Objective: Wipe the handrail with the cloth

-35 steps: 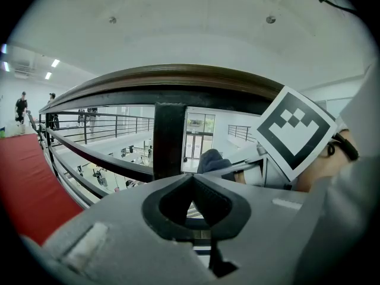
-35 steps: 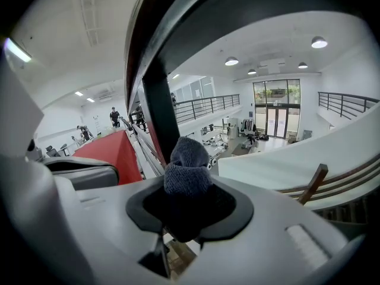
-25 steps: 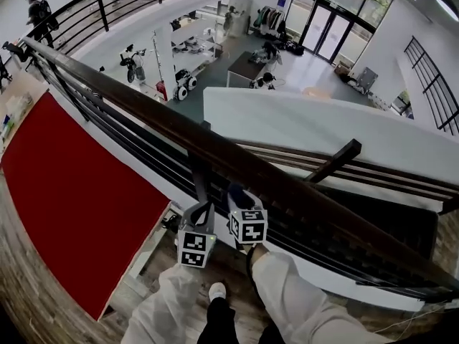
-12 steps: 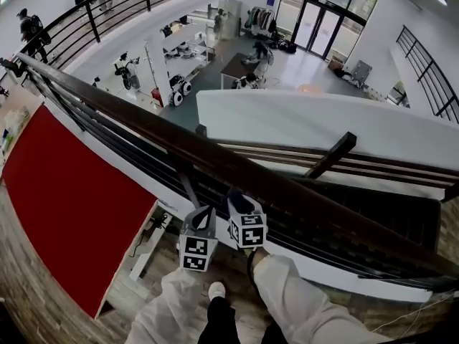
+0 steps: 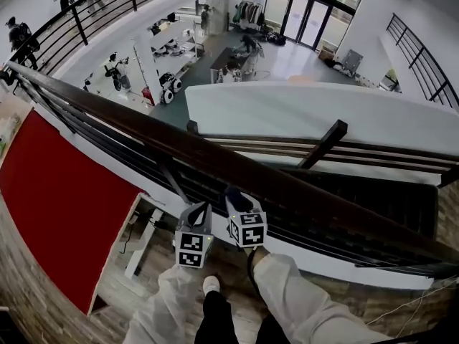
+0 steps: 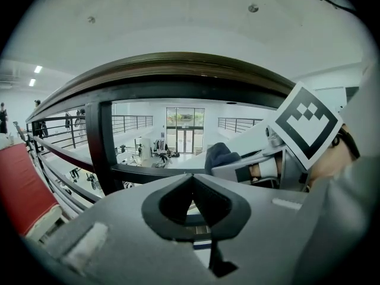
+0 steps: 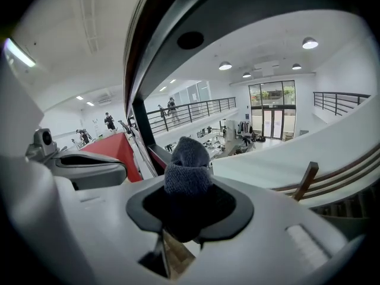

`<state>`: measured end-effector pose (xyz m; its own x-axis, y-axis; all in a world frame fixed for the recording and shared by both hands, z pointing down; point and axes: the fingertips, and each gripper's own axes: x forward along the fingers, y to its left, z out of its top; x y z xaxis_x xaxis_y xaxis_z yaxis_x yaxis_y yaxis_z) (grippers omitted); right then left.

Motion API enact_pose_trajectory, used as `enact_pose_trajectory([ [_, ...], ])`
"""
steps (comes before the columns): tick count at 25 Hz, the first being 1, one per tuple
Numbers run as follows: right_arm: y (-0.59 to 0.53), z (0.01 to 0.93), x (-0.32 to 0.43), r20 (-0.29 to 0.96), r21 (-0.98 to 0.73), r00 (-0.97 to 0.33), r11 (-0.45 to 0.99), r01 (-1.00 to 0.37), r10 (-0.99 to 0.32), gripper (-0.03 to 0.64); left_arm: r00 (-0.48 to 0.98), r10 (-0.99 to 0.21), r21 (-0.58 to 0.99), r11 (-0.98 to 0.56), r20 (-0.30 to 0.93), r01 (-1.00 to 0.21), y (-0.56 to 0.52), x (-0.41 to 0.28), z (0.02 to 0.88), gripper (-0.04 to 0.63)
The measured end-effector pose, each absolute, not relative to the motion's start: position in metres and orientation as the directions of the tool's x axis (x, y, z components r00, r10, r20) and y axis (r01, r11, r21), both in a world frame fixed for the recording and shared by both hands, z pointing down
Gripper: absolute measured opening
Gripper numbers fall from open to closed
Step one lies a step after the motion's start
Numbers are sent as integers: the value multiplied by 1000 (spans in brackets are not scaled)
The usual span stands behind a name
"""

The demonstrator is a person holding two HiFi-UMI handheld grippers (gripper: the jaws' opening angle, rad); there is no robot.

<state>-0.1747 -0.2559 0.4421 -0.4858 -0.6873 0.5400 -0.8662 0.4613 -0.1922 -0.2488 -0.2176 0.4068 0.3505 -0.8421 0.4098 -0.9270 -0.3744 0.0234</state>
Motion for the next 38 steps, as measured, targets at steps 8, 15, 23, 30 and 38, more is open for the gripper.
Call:
enact_pose_trajectory([
  [8, -238, 443, -120, 541, -195, -454, 420, -886, -708, 115, 408, -811, 27, -439, 420, -898, -209, -185, 411, -6],
  [15, -218, 443, -62, 540, -189, -411, 370, -910, -734, 115, 469, -772, 36, -504, 428, -863, -200, -126, 416, -6],
  [23, -195, 442, 5, 550, -184, -348, 297, -937, -759, 115, 531, -729, 44, -571, 431, -820, -184, -60, 414, -6],
  [30, -175, 443, 57, 554, -186, -298, 234, -954, -777, 115, 572, -692, 50, -618, 440, -785, -172, -12, 418, -6],
  [38, -156, 439, 114, 558, -186, -245, 168, -968, -793, 116, 617, -636, 60, -672, 464, -738, -158, 46, 418, -6],
])
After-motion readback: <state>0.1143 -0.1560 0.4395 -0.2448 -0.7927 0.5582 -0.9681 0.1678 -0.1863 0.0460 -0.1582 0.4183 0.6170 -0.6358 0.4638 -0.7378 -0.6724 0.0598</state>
